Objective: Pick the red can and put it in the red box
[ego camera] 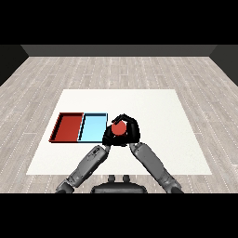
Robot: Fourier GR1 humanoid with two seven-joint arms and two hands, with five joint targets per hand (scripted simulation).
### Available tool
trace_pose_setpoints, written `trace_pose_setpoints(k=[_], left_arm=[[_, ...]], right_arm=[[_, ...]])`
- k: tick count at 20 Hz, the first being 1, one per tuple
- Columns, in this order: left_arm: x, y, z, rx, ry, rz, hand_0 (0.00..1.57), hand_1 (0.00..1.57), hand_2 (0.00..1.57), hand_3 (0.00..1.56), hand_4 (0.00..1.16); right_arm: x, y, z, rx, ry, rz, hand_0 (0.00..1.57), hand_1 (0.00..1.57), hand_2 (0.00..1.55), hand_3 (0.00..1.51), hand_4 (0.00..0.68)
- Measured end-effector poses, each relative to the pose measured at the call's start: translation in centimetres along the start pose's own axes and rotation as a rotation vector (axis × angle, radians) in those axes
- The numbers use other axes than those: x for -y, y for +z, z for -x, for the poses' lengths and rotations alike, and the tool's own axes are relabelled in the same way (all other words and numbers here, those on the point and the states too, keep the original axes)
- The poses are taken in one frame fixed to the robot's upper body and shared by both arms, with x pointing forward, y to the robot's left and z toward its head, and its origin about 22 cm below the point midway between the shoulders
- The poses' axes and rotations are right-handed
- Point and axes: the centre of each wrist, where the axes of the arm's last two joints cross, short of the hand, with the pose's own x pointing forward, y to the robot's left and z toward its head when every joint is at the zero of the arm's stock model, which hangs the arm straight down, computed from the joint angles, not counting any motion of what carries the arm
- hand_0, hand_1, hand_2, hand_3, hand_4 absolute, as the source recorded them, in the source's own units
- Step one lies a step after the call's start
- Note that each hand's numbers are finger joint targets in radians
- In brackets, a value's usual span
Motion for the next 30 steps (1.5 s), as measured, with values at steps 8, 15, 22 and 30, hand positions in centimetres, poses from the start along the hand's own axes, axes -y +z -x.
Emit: trace_pose_setpoints(k=[8, 15, 22, 30], left_arm=[[-0.4, -0.3, -0.1, 0.01, -0.009, -0.029, 1.57, 1.57, 1.57, 1.5, 1.13], [-0.3, -0.3, 0.0, 0.019, -0.02, -0.045, 1.57, 1.57, 1.57, 1.5, 1.13], [0.1, 0.4, 0.6, 0.026, -0.037, -0.056, 1.57, 1.57, 1.57, 1.5, 1.13], [0.1, 0.1, 0.0, 0.036, -0.026, -0.045, 1.57, 1.57, 1.57, 1.49, 1.14]], right_arm=[[-0.2, -0.3, 0.1, 0.003, -0.013, 0.011, 1.1, 1.1, 1.03, 0.74, 0.0], [-0.1, -0.2, 0.5, -0.065, 0.071, -0.061, 0.0, 0.0, 0.0, 0.0, 0.0], [0.7, 0.2, 0.2, -0.063, 0.082, -0.03, 0.0, 0.0, 0.0, 0.0, 0.0], [1.8, -1.1, -0.1, -0.061, 0.104, 0.008, 0.0, 0.0, 0.0, 0.0, 0.0]])
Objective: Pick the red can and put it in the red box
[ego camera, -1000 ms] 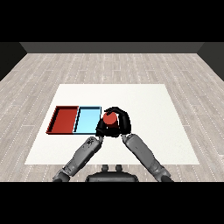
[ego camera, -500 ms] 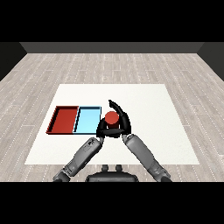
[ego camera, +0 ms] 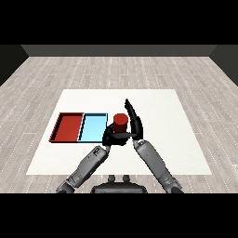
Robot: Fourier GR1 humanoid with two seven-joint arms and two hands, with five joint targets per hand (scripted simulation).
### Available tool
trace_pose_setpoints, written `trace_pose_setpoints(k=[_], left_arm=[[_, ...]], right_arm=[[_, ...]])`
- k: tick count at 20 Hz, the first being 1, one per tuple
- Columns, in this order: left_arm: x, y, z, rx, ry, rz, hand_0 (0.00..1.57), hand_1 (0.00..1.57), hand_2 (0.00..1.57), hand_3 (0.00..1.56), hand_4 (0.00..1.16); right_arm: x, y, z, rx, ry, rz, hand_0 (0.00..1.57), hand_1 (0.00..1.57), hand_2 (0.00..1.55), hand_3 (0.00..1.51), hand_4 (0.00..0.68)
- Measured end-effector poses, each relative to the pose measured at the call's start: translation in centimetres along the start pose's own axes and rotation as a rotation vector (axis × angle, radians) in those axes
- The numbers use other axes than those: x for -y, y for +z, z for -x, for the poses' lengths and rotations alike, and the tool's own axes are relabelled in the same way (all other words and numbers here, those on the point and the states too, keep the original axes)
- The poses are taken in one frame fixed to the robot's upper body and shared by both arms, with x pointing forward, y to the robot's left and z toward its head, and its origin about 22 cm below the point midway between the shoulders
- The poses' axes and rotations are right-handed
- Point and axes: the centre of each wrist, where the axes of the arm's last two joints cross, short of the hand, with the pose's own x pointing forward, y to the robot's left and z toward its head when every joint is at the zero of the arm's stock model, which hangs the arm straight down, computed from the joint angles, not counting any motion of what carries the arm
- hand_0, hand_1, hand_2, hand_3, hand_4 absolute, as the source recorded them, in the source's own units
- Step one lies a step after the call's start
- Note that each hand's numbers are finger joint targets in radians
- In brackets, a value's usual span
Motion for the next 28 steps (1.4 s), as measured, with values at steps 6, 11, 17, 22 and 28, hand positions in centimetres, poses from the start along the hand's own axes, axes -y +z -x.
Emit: trace_pose_setpoints(k=[6, 11, 17, 22, 28], left_arm=[[-1.1, -0.2, -0.2, 0.015, -0.023, -0.013, 1.57, 1.57, 1.57, 1.47, 1.13], [-3.1, -0.4, -1.3, 0.031, -0.055, -0.039, 1.57, 1.57, 1.57, 1.47, 1.15], [-6.5, -2.5, -2.0, 0.038, -0.118, -0.094, 1.57, 1.57, 1.56, 1.45, 1.13], [-11.5, -3.6, -3.3, 0.019, -0.205, -0.178, 1.57, 1.57, 1.57, 1.47, 1.12], [-18.2, -4.5, -3.8, -0.067, -0.379, -0.31, 1.57, 1.57, 1.56, 1.48, 1.13]], right_arm=[[2.6, 0.9, -1.3, 0.028, -0.047, 0.045, 0.0, 0.0, 0.0, 0.0, 0.0], [5.7, 2.0, -2.6, 0.076, -0.059, 0.084, 0.0, 0.0, 0.0, 0.0, 0.0], [10.3, 5.3, -2.9, 0.089, -0.007, 0.152, 0.0, 0.0, 0.0, 0.0, 0.0], [13.7, 7.6, -2.0, 0.044, 0.043, 0.215, 0.0, 0.0, 0.0, 0.0, 0.0], [15.8, 9.0, -0.9, 0.01, 0.069, 0.242, 0.0, 0.0, 0.0, 0.0, 0.0]])
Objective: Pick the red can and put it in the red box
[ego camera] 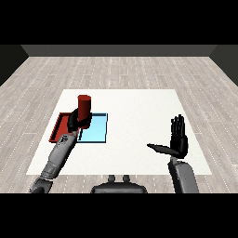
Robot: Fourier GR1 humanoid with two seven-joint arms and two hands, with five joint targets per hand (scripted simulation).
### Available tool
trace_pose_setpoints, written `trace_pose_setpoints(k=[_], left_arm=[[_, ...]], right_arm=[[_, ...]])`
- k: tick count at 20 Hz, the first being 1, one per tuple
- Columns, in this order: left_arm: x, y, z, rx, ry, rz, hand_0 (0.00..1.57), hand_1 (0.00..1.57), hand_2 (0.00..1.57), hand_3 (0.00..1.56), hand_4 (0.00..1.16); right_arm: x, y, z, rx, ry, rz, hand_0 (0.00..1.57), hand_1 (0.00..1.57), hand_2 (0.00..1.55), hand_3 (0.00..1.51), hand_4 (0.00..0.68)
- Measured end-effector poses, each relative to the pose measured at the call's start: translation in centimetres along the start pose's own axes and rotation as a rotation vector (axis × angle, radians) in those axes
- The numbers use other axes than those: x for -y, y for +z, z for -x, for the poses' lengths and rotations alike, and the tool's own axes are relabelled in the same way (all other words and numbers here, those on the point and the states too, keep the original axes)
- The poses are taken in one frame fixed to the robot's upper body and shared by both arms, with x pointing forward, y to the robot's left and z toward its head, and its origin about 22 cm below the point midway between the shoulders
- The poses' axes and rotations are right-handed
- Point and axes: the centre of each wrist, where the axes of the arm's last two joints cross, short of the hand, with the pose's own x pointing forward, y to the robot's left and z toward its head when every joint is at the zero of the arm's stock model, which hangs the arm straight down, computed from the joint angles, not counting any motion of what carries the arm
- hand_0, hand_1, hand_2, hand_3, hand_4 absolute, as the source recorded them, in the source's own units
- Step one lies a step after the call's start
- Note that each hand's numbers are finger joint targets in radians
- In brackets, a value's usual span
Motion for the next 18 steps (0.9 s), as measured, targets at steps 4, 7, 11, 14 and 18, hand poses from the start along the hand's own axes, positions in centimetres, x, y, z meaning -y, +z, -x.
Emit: trace_pose_setpoints(k=[4, 7, 11, 14, 18], left_arm=[[-4.8, -1.6, 1.9, -0.089, -0.125, -0.104, 1.57, 1.57, 1.55, 1.48, 1.08], [-8.3, -1.9, 3.6, -0.148, -0.221, -0.163, 1.57, 1.57, 1.56, 1.49, 1.08], [-11.5, -2.5, 6.0, -0.22, -0.304, -0.224, 1.57, 1.57, 1.52, 1.44, 1.04], [-12.4, -3.0, 7.4, -0.298, -0.338, -0.236, 1.52, 1.52, 1.45, 1.38, 1.02], [-12.4, -2.6, 9.4, -0.392, -0.399, -0.218, 1.13, 1.13, 1.14, 1.31, 0.91]], right_arm=[[0.7, 0.1, 0.5, -0.019, 0.004, 0.015, 0.0, 0.0, 0.0, 0.0, 0.0], [0.6, 0.5, 1.1, -0.033, -0.003, 0.016, 0.0, 0.0, 0.0, 0.0, 0.0], [0.4, 0.4, 1.6, -0.028, 0.009, 0.0, 0.0, 0.0, 0.0, 0.0, 0.0], [0.7, -0.2, 2.0, -0.017, 0.019, -0.016, 0.0, 0.0, 0.0, 0.0, 0.0], [-0.3, -0.4, 3.3, -0.016, 0.062, -0.042, 0.0, 0.0, 0.0, 0.0, 0.0]])
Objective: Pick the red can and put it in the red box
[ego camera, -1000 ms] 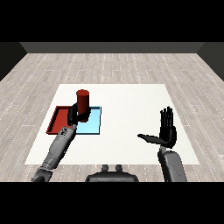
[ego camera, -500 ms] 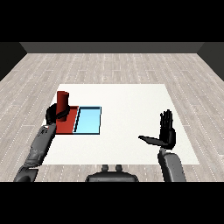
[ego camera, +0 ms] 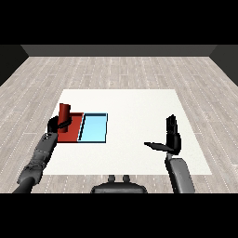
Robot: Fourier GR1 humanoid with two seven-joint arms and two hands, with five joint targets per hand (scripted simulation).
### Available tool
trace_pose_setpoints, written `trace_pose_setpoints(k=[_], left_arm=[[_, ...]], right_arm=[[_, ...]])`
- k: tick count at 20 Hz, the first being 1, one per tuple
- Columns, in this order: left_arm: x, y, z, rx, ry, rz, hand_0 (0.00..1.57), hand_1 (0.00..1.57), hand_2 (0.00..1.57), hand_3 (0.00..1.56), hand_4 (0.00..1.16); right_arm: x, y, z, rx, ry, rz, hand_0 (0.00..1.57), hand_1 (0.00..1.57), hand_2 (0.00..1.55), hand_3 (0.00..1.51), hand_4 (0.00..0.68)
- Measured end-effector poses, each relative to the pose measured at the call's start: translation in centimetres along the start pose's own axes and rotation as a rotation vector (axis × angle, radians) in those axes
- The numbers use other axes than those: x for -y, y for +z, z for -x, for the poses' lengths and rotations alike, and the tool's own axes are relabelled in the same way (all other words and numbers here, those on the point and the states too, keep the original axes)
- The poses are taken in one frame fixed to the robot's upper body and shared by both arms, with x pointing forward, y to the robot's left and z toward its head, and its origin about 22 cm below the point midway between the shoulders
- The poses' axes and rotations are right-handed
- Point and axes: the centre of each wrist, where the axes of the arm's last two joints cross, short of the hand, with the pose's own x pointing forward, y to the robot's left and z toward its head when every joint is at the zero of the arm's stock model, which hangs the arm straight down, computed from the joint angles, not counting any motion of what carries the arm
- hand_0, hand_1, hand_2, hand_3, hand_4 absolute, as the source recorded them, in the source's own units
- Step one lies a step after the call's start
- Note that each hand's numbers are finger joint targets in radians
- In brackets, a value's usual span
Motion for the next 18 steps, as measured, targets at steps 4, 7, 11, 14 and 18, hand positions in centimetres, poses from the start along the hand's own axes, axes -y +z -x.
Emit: trace_pose_setpoints(k=[4, 7, 11, 14, 18], left_arm=[[2.0, 0.4, 1.1, -0.091, -0.039, 0.016, 0.76, 0.76, 0.74, 0.5, 0.76], [2.4, 0.9, 2.3, -0.104, -0.031, 0.051, 0.32, 0.32, 0.5, 0.43, 0.72], [1.9, 0.9, 3.1, -0.129, -0.098, 0.167, 0.0, 0.0, 0.0, 0.0, 0.27], [1.5, 0.7, 3.0, -0.15, -0.184, 0.189, 0.0, 0.0, 0.0, 0.0, 0.0], [0.5, 0.2, 2.7, -0.171, -0.196, 0.143, 0.0, 0.0, 0.0, 0.0, 0.0]], right_arm=[[-0.7, -0.5, 1.1, -0.015, 0.03, -0.001, 0.0, 0.0, 0.0, 0.0, 0.0], [-0.6, -0.8, 1.8, -0.016, 0.051, 0.0, 0.0, 0.0, 0.0, 0.0, 0.0], [-0.4, -1.1, 2.2, -0.011, 0.058, 0.007, 0.0, 0.0, 0.0, 0.0, 0.0], [-0.7, -0.9, 2.9, -0.011, 0.05, 0.006, 0.0, 0.0, 0.0, 0.0, 0.0], [-0.4, -1.5, 2.6, 0.004, 0.029, -0.001, 0.0, 0.0, 0.0, 0.0, 0.0]])
